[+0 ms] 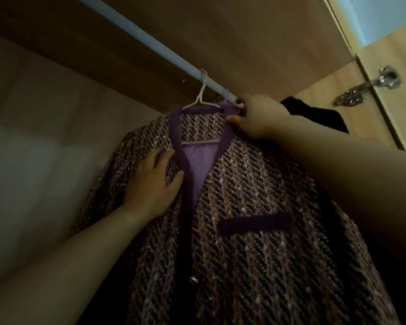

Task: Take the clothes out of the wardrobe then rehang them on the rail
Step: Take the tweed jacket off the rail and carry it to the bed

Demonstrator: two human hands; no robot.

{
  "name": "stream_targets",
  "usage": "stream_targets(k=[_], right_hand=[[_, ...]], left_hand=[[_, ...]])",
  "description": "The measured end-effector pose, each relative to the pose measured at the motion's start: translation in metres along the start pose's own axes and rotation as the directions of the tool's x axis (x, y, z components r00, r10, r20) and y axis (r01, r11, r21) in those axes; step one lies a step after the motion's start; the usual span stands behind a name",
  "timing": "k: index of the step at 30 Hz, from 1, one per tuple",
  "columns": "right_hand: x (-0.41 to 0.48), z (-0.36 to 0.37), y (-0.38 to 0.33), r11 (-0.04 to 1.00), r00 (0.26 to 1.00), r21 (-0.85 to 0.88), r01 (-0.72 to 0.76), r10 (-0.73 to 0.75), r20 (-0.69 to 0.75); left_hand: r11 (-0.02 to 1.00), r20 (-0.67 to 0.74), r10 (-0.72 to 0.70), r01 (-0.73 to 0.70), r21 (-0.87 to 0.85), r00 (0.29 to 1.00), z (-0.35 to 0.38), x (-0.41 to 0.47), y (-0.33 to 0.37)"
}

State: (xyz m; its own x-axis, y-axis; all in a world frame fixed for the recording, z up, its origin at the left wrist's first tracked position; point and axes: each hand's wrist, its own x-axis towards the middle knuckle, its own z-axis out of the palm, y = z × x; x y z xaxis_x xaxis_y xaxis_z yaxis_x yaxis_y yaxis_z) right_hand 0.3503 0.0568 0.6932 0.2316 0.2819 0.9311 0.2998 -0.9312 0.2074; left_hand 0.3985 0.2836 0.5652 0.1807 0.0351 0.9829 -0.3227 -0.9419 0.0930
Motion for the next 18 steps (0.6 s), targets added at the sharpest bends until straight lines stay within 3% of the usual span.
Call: stream_targets(k=[4, 8, 13, 18], right_hand=[[0.011, 0.012, 0.005, 0.999, 0.999, 0.019, 0.033, -0.033, -0.007], [0.013, 0.019, 0.013, 0.987, 0.996, 0.144, 0.070, -0.060, -0.071], [0.019, 0.028, 0.020, 0.965, 0.977, 0.259, 0.035, 0.021, -0.211], [0.031, 0.028, 0.023, 0.938, 0.961, 0.345, -0.025, 0.118, -0.251]], left_hand=[[0.999, -0.028, 0.018, -0.019, -0.027, 0.999, 0.012, -0.010, -0.005], [0.998, -0.056, 0.046, -0.048, -0.044, 0.997, 0.014, -0.017, -0.008], [0.999, -0.028, 0.045, -0.045, -0.003, 0.999, 0.017, -0.018, -0.012], [0.997, 0.044, 0.066, -0.067, 0.025, 0.997, 0.012, -0.006, -0.015]])
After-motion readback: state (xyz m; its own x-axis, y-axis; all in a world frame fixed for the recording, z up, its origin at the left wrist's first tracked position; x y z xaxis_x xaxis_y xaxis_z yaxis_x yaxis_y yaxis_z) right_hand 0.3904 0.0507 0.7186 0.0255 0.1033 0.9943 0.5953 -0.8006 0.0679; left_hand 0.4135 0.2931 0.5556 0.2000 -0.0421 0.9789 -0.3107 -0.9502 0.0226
